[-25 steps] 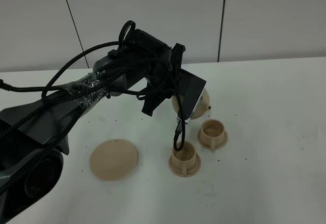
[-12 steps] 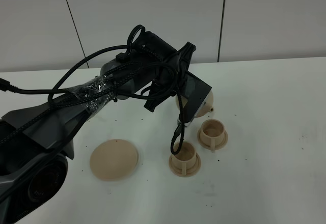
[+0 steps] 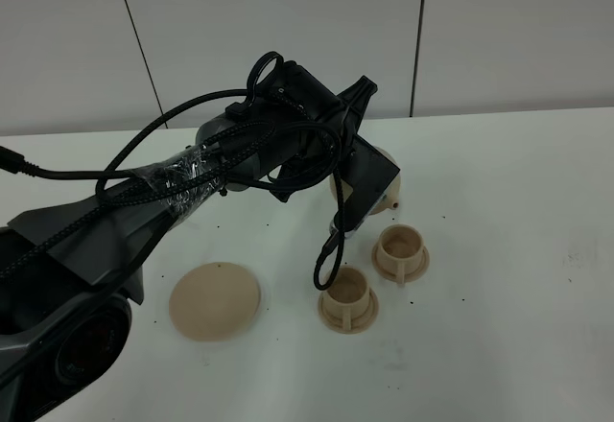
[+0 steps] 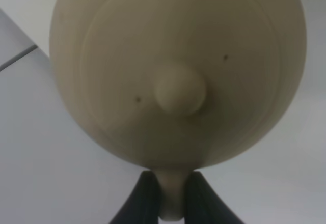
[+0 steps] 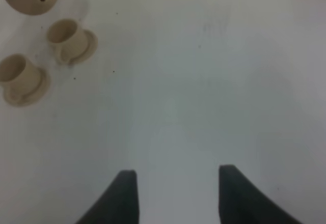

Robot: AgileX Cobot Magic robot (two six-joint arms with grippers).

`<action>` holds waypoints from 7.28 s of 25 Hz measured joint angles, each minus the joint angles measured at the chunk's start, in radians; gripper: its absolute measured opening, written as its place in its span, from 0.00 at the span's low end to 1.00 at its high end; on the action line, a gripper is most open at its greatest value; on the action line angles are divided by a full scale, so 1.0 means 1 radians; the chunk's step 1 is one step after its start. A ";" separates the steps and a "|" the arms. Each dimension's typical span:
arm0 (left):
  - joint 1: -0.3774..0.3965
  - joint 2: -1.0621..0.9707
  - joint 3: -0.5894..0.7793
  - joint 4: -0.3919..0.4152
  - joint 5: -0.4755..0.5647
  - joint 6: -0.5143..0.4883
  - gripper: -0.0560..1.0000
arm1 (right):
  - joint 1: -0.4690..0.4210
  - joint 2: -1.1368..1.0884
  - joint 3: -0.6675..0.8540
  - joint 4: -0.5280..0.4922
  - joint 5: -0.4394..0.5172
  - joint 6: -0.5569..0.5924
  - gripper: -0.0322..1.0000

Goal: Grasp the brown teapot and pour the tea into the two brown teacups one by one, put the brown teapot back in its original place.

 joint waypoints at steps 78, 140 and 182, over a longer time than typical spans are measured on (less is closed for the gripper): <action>-0.069 0.010 0.000 0.151 -0.054 0.206 0.22 | 0.000 0.000 0.000 0.000 0.000 0.000 0.38; -0.108 0.027 0.001 0.253 -0.097 0.334 0.22 | 0.000 0.000 0.000 0.000 0.000 -0.001 0.38; -0.128 0.027 0.001 0.250 -0.144 0.468 0.22 | 0.000 0.000 0.000 0.000 0.000 -0.001 0.38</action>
